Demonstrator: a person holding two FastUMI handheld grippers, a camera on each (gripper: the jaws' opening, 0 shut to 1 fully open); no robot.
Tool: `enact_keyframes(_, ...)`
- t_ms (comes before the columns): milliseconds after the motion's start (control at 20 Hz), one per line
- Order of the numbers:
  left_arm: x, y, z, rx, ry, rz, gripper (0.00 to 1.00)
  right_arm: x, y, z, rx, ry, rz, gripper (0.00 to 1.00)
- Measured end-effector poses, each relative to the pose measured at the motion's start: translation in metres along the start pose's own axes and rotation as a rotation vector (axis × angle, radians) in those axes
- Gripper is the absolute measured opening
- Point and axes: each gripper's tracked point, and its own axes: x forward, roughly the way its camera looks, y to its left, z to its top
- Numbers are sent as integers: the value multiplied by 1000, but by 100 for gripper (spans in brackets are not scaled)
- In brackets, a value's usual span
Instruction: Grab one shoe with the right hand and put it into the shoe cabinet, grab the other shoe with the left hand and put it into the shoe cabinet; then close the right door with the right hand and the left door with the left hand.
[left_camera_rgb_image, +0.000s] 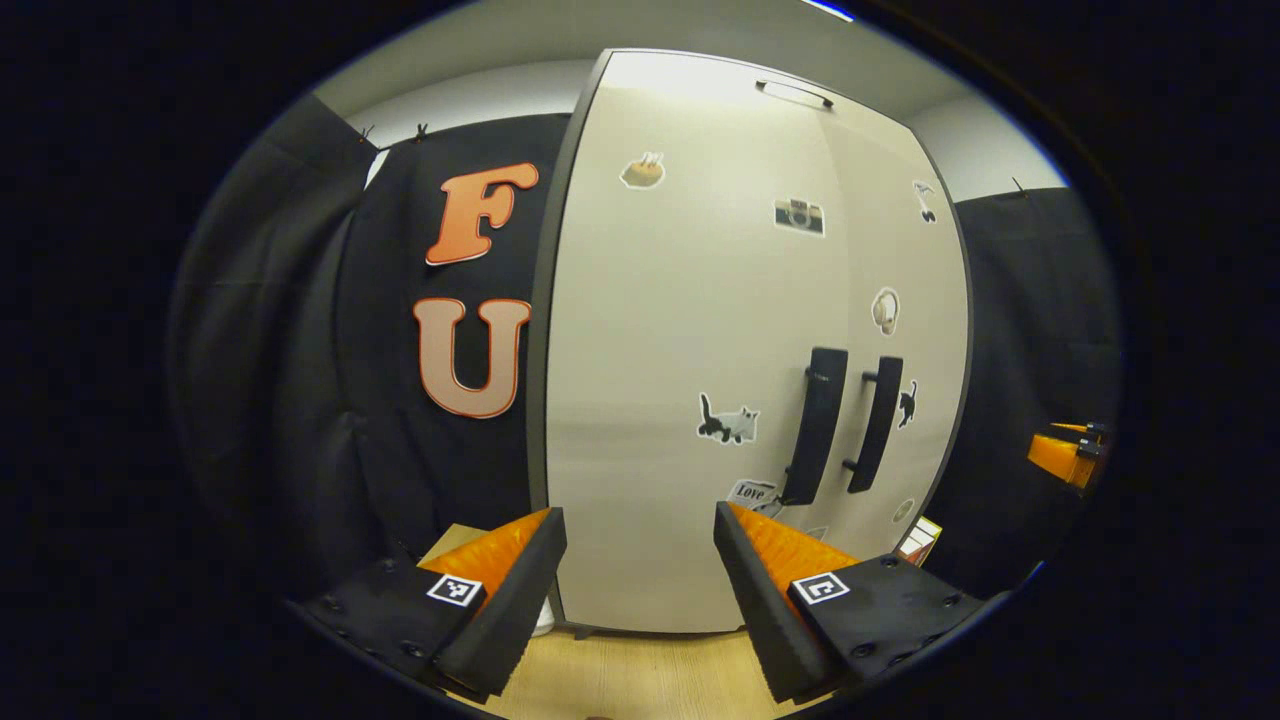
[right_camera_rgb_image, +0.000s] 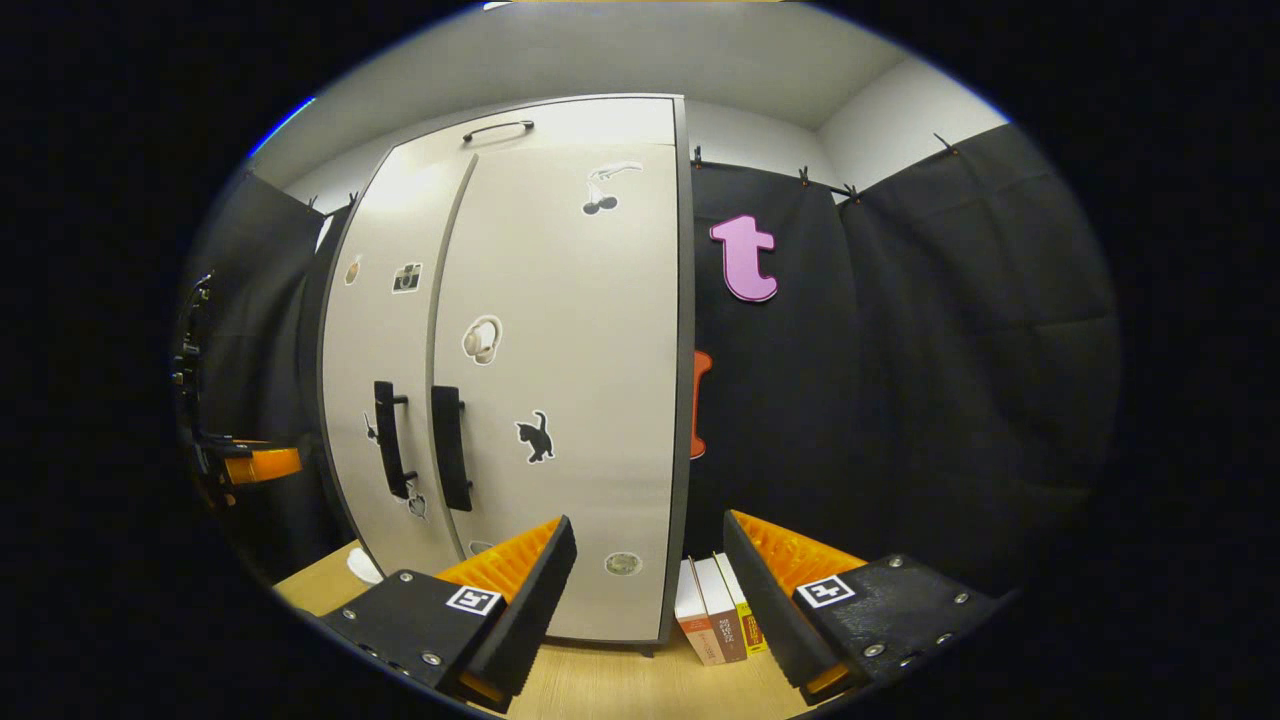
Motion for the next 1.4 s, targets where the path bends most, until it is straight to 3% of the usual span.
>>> enact_keyframes(200,-31,21,42,9,-51,22,96,-11,3,32,-5,-30,27,92)
enact_keyframes(550,-76,79,83,64,-145,135,96,-39,-6,65,2,-59,20,92)
enact_keyframes(1400,-144,145,83,55,-146,160,96,-96,41,68,31,-73,33,92)
